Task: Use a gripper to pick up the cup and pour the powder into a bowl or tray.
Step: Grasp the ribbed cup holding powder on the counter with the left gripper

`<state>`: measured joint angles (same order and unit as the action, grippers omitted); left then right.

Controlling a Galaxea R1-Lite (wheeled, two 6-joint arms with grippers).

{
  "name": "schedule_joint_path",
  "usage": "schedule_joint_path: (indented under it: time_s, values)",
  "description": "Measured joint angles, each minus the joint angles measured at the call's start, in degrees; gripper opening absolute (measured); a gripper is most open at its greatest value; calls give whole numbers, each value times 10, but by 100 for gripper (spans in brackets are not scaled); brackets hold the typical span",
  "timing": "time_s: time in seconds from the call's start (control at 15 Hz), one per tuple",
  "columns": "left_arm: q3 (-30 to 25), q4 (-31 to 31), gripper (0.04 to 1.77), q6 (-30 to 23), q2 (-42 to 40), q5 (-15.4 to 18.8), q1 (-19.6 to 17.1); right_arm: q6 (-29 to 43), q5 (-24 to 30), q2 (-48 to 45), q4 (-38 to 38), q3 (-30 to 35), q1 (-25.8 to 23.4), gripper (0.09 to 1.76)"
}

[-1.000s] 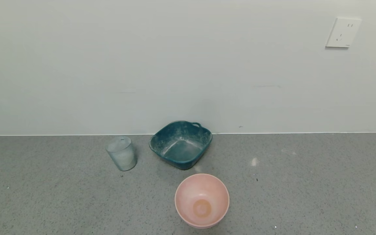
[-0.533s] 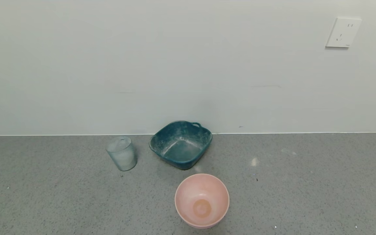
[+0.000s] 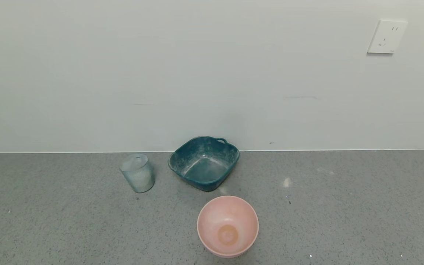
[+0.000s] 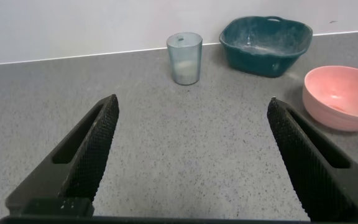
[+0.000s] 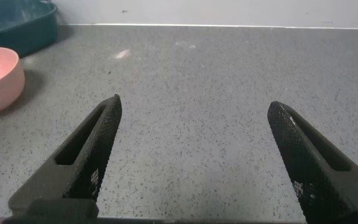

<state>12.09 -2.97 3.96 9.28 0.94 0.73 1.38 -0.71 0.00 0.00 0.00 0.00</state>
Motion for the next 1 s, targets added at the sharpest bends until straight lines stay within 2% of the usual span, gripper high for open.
schedule_joint_path:
  time_s: [0.33,0.67,0.8,1.0]
  values:
    - [110,-2,172,28,192,-2,22,0,0,0,0,0,0,171]
    - [186,8,172,52,413,-2,26,0,0,0,0,0,0,171]
    - [206,28,172,52,497,-5,24,0,0,0,0,0,0,171]
    - [216,97,172,47,627,-9,21,0,0,0,0,0,0,171]
